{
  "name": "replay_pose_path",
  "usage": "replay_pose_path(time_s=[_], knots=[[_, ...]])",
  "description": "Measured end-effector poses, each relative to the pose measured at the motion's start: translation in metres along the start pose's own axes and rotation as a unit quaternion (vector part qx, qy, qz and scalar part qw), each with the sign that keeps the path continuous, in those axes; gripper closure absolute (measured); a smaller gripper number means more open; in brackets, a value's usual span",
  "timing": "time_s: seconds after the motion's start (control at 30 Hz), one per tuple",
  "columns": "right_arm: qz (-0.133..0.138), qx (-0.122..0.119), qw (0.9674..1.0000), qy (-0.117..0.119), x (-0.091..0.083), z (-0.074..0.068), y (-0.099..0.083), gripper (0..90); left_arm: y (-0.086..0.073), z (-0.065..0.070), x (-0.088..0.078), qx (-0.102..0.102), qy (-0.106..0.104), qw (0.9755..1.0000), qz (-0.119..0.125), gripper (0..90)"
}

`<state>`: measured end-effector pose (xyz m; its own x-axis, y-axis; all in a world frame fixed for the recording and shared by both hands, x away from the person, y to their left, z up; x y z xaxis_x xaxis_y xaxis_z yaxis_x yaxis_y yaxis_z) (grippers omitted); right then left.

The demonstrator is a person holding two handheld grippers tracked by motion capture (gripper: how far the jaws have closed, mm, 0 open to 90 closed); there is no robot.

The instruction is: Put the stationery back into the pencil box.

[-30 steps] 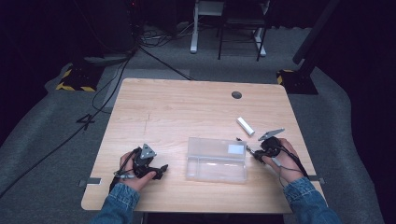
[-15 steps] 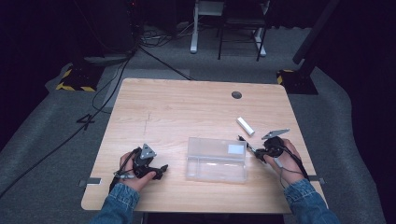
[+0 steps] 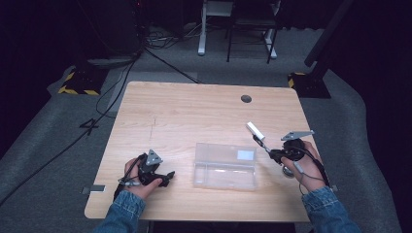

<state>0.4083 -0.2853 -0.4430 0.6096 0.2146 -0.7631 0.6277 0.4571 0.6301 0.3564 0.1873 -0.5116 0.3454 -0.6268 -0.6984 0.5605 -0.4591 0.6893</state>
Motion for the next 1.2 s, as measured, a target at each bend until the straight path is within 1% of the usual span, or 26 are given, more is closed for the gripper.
replay_pose_path(time_s=[0.1, 0.13, 0.17, 0.27, 0.3, 0.43, 0.5, 0.53, 0.57, 0.6, 0.7, 0.77, 0.83, 0.93, 0.97, 1.03, 1.2], knots=[[0.009, 0.002, 0.9999, 0.005, -0.008, 0.000, 0.002, 80.1, 0.000, 0.000, 0.000, 0.000, 0.000, 1.0000, 0.000, 15.4], [0.017, -0.001, 0.9998, 0.007, -0.013, -0.001, 0.004, 80.1, 0.000, 0.000, 0.000, 0.000, 0.000, 1.0000, 0.000, 15.5], [0.017, -0.001, 0.9998, 0.007, -0.013, -0.001, 0.004, 80.1, 0.000, 0.000, 0.000, 0.000, 0.000, 1.0000, 0.000, 15.5], [0.030, -0.013, 0.9994, 0.015, -0.023, -0.005, 0.008, 80.1, 0.000, 0.000, 0.000, 0.000, 0.000, 1.0000, 0.000, 15.4], [0.033, -0.018, 0.9992, 0.016, -0.026, -0.007, 0.010, 80.1, 0.000, 0.000, 0.000, 0.000, 0.000, 1.0000, 0.000, 15.5], [0.045, -0.037, 0.9977, 0.034, -0.035, -0.018, 0.017, 80.1, 0.000, 0.000, 0.000, 0.000, 0.000, 1.0000, 0.000, 15.4], [0.050, -0.042, 0.9969, 0.044, -0.037, -0.022, 0.019, 80.0, 0.000, 0.000, 0.000, 0.000, 0.000, 1.0000, 0.000, 15.4], [0.052, -0.047, 0.9965, 0.046, -0.039, -0.025, 0.020, 80.0, 0.000, 0.000, 0.000, 0.000, 0.000, 1.0000, 0.000, 15.5], [0.052, -0.047, 0.9965, 0.046, -0.039, -0.025, 0.020, 80.0, 0.000, 0.000, 0.000, 0.000, 0.000, 1.0000, 0.000, 15.4], [0.057, -0.054, 0.9955, 0.052, -0.041, -0.031, 0.024, 80.0, 0.000, 0.000, 0.000, 0.000, 0.000, 1.0000, 0.000, 15.5], [0.060, -0.064, 0.9944, 0.059, -0.043, -0.037, 0.027, 80.1, 0.000, 0.000, 0.000, 0.000, 0.000, 1.0000, 0.000, 15.4], [0.061, -0.074, 0.9927, 0.073, -0.044, -0.044, 0.029, 80.0, 0.000, 0.000, 0.000, 0.000, 0.000, 1.0000, 0.000, 15.5], [0.060, -0.080, 0.9917, 0.081, -0.044, -0.049, 0.031, 80.0, 0.000, 0.000, 0.000, 0.000, 0.000, 1.0000, 0.000, 15.5], [0.060, -0.094, 0.9899, 0.088, -0.044, -0.056, 0.035, 80.0, 0.000, 0.000, 0.000, 0.000, 0.000, 1.0000, 0.000, 15.5], [0.060, -0.094, 0.9899, 0.088, -0.044, -0.056, 0.035, 80.0, 0.000, 0.000, 0.000, 0.000, 0.000, 1.0000, 0.000, 15.4], [0.059, -0.101, 0.9889, 0.092, -0.044, -0.061, 0.037, 80.0, 0.000, 0.000, 0.000, 0.000, 0.000, 1.0000, 0.000, 15.5], [0.049, -0.122, 0.9861, 0.101, -0.042, -0.071, 0.039, 80.0, 0.000, 0.000, 0.000, 0.000, 0.000, 1.0000, 0.000, 15.4]])
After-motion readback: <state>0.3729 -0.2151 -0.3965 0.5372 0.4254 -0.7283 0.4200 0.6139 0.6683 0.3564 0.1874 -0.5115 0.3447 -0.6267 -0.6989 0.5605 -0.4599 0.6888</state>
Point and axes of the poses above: each handheld gripper's, and its own axes: x roughly forward along the jaws, y roughly out of its top, z roughly to its right, the point moved 1 cm from there along x, roughly forward along the jaws, and after that the axes turned 14 degrees about -y, right-handed, at the moved point
